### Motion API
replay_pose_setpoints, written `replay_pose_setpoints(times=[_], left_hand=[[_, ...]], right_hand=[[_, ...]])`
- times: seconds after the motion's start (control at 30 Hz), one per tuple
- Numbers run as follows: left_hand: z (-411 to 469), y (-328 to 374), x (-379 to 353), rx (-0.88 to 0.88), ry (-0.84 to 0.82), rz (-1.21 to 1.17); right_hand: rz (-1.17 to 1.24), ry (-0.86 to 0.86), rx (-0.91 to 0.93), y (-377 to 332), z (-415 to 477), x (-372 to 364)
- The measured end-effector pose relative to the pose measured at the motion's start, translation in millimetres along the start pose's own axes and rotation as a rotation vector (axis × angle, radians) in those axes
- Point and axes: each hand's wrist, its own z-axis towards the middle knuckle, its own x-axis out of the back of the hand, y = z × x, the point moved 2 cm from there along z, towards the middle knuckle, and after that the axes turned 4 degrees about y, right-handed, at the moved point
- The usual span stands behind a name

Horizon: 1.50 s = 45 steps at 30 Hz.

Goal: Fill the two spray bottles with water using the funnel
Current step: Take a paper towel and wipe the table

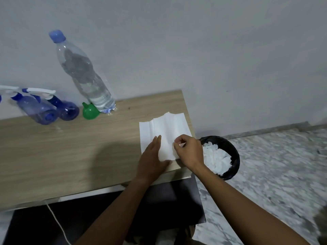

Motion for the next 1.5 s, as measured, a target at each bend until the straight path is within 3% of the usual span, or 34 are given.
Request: replay_pose_setpoints(times=[0.53, 0.77, 1.3, 1.4, 1.5], left_hand=[[3.9, -1.5, 0.9, 0.038, 0.011, 0.018], [3.6, -0.5, 0.3, 0.025, 0.009, 0.046], [4.1, 1.2, -0.1, 0.029, -0.014, 0.071], [4.3, 0.3, -1.4, 0.032, -0.016, 0.071], [4.9, 0.0, -1.7, 0.038, -0.016, 0.077]], right_hand=[[0.044, 0.15, -0.03, -0.8, -0.4, 7.5], [-0.044, 0.056, -0.048, 3.0, -1.8, 4.7], [-0.151, 0.078, 0.004, -6.5, 3.8, -3.4], [-0.145, 0.165, -0.057, -3.5, 7.8, -3.9], [-0.175, 0.121, -0.112, -3.7, 19.1, -6.6]])
